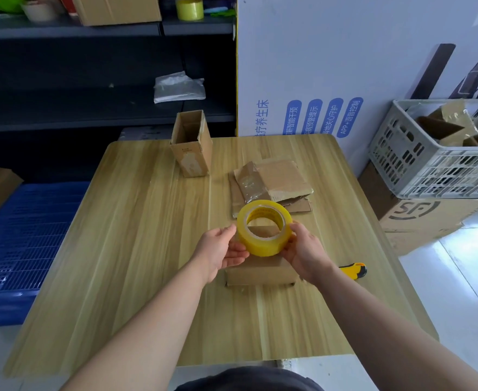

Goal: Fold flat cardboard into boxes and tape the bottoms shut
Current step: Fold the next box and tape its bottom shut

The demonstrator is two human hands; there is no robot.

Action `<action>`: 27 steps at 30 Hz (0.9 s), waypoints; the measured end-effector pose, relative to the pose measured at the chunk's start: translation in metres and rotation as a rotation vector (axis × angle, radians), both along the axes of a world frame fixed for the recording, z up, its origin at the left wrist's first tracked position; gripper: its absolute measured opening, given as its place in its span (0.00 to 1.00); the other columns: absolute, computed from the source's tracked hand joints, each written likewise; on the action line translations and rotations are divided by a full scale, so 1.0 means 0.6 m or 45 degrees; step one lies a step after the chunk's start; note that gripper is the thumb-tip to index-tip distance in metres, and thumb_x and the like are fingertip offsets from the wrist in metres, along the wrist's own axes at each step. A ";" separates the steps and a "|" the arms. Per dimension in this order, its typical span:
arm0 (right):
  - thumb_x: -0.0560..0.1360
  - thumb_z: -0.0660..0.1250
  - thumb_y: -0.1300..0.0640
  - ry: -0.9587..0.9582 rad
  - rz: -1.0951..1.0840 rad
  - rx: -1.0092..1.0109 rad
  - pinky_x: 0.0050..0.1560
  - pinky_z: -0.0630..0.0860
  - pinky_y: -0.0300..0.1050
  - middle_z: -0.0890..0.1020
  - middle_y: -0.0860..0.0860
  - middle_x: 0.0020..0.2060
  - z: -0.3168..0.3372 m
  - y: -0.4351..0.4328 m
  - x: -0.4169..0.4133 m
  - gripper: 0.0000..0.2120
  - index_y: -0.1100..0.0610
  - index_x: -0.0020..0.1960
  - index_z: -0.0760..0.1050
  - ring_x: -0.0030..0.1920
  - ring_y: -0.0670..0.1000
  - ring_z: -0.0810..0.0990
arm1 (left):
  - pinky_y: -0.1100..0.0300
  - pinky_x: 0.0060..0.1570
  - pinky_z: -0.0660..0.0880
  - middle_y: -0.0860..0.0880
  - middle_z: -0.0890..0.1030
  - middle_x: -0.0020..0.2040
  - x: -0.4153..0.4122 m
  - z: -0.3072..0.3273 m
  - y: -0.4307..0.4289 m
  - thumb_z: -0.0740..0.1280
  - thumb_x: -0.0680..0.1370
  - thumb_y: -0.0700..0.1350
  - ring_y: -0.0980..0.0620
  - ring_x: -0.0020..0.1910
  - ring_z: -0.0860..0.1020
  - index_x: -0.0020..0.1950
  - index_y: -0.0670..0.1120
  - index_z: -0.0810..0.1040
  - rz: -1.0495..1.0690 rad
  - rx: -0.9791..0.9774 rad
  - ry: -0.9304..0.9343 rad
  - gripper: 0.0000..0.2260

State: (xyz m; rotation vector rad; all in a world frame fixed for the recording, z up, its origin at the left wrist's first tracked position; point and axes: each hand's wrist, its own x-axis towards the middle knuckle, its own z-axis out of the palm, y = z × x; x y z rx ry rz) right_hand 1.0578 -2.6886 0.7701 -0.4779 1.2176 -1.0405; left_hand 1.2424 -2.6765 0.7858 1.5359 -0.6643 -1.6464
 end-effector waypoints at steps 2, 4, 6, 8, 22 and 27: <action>0.80 0.57 0.58 0.012 0.045 -0.044 0.52 0.77 0.50 0.79 0.60 0.51 -0.002 0.000 -0.002 0.15 0.58 0.64 0.74 0.52 0.56 0.78 | 0.56 0.34 0.81 0.42 0.81 0.34 -0.001 -0.006 -0.006 0.63 0.80 0.43 0.46 0.34 0.82 0.48 0.41 0.72 0.033 -0.002 -0.027 0.05; 0.77 0.63 0.58 0.121 0.154 -0.121 0.54 0.76 0.50 0.80 0.57 0.54 -0.003 -0.001 -0.007 0.16 0.55 0.65 0.72 0.54 0.56 0.79 | 0.57 0.35 0.80 0.42 0.82 0.34 0.004 -0.014 -0.012 0.64 0.79 0.40 0.48 0.34 0.82 0.46 0.42 0.72 0.007 -0.030 -0.107 0.03; 0.74 0.70 0.61 0.232 0.262 -0.153 0.56 0.77 0.50 0.82 0.56 0.55 -0.003 -0.001 -0.009 0.22 0.54 0.65 0.70 0.56 0.55 0.81 | 0.58 0.36 0.79 0.42 0.82 0.35 0.007 -0.021 -0.014 0.64 0.77 0.37 0.49 0.35 0.82 0.47 0.41 0.72 -0.029 -0.040 -0.172 0.02; 0.73 0.70 0.65 0.248 0.286 -0.125 0.56 0.77 0.50 0.82 0.57 0.52 0.004 -0.001 -0.009 0.20 0.55 0.63 0.71 0.52 0.55 0.81 | 0.58 0.38 0.80 0.41 0.82 0.37 0.006 -0.028 -0.013 0.64 0.77 0.36 0.49 0.37 0.82 0.47 0.41 0.71 -0.048 -0.039 -0.213 0.03; 0.76 0.64 0.70 0.552 0.662 -0.528 0.60 0.72 0.43 0.77 0.48 0.49 0.030 -0.010 -0.030 0.31 0.42 0.69 0.61 0.51 0.45 0.76 | 0.59 0.47 0.80 0.38 0.81 0.48 0.004 -0.034 -0.004 0.69 0.75 0.33 0.49 0.43 0.82 0.55 0.41 0.70 -0.066 -0.177 -0.195 0.13; 0.80 0.60 0.62 0.743 0.764 -0.545 0.66 0.70 0.52 0.73 0.49 0.57 0.029 -0.016 -0.033 0.29 0.40 0.73 0.53 0.59 0.50 0.73 | 0.57 0.47 0.81 0.40 0.82 0.48 0.004 -0.037 -0.002 0.67 0.76 0.36 0.47 0.46 0.83 0.57 0.42 0.73 -0.060 -0.195 -0.248 0.10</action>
